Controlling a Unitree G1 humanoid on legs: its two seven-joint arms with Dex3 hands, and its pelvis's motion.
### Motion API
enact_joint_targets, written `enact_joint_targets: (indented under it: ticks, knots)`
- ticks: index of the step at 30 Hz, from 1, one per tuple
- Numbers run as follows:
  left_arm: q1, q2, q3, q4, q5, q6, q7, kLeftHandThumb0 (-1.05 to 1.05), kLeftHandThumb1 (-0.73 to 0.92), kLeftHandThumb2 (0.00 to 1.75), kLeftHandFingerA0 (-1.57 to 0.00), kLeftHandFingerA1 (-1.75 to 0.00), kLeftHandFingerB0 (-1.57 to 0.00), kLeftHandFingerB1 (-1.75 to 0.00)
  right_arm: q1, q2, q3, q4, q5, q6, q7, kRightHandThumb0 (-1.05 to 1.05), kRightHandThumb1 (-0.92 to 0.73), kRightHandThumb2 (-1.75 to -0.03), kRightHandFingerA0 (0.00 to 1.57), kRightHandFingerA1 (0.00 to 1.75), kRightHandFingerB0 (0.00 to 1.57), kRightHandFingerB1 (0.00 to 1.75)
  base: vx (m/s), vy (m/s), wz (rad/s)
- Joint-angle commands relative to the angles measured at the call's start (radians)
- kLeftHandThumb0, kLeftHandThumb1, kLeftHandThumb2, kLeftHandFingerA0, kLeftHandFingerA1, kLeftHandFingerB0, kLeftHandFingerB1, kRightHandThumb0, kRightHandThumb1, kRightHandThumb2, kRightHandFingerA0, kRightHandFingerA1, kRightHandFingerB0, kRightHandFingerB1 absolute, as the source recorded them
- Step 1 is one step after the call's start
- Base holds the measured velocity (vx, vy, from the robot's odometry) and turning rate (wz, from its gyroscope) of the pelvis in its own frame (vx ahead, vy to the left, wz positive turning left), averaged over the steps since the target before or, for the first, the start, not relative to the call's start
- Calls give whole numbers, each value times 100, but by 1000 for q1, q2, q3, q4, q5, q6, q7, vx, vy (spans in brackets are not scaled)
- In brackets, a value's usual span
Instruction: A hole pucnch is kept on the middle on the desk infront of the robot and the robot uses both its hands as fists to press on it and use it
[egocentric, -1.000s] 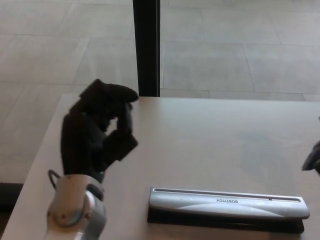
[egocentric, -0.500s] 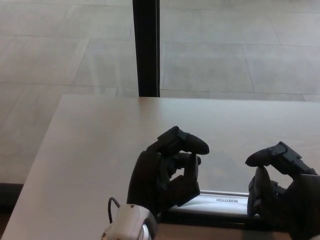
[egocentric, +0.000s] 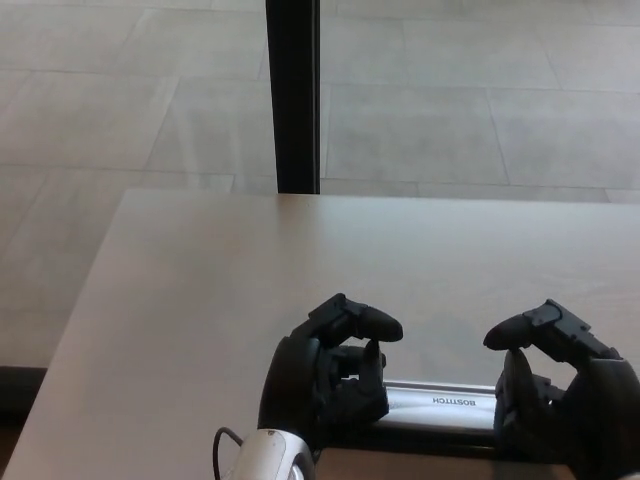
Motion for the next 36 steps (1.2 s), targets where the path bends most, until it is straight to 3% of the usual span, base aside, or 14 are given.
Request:
enact_joint_targets:
  ticks: [1,4,13,20,25,27,28,29,30,32,33,34,35,36]
  knots:
    - [149,-365,-71,223,29,-313,217,-44,89,77,-94,-175,-46,-170,20,75,-24,182,-97,-202,-97,-39,-70,-106,105,175,67,175,0,0,0]
    - [169,-395,-103,315,74,-431,287,-43,92,73,-90,-175,-49,-159,60,133,-29,270,-103,-305,-123,-40,-75,-98,102,175,65,175,0,0,0]
    - [80,-363,-152,551,287,-694,513,-36,83,87,-91,-175,-53,-168,32,150,-17,453,-233,-576,-197,-39,-81,-92,93,175,66,175,0,0,0]
    - [6,-303,-191,645,407,-730,644,-35,76,98,-90,-175,-57,-162,27,120,-46,528,-284,-648,-246,-36,-72,-104,105,175,74,175,0,0,0]
    - [-59,-226,-282,684,543,-687,740,-27,78,104,-95,-175,-56,-166,1,11,-24,705,-521,-744,-493,-36,-71,-99,98,175,69,175,0,0,0]
    - [-111,-165,-352,709,640,-686,777,-23,69,110,-92,-175,-60,-160,-11,-23,9,753,-599,-753,-577,-28,-73,-88,92,175,78,144,0,0,0]
    - [-139,-132,-389,718,685,-692,781,-23,69,110,-92,-175,-60,-160,-19,-35,23,776,-621,-756,-603,-28,-73,-88,92,175,78,144,0,0,0]
    - [-155,-118,-398,724,698,-697,783,-22,64,111,-92,-175,-71,-143,-30,-33,28,788,-623,-760,-612,-32,-78,-67,91,171,76,122,0,0,0]
    - [-167,-105,-414,728,713,-701,782,-22,64,111,-92,-175,-71,-143,-33,-31,31,795,-626,-764,-619,-32,-78,-67,91,171,76,122,0,0,0]
    - [-241,-28,-520,752,831,-686,785,-21,59,121,-101,-175,-69,-166,-53,-130,191,754,-884,-446,-828,-39,-80,-60,74,173,61,148,0,0,0]
    - [-266,-9,-549,760,864,-677,799,-18,49,125,-101,-175,-72,-165,-53,-143,210,748,-902,-386,-814,-42,-78,-62,67,166,59,141,0,0,0]
    - [-290,8,-580,768,893,-661,804,-28,46,119,-127,-147,-102,-131,-48,-155,220,734,-888,-337,-735,-40,-77,-61,62,160,59,131,0,0,0]
    - [-296,8,-586,775,893,-660,807,-28,46,119,-127,-147,-102,-131,-50,-157,222,736,-884,-334,-733,-40,-77,-61,62,160,59,131,0,0,0]
    - [-312,20,-609,783,914,-666,818,-20,48,115,-101,-175,-72,-166,-52,-160,223,751,-865,-331,-710,-40,-72,-62,68,142,67,113,0,0,0]
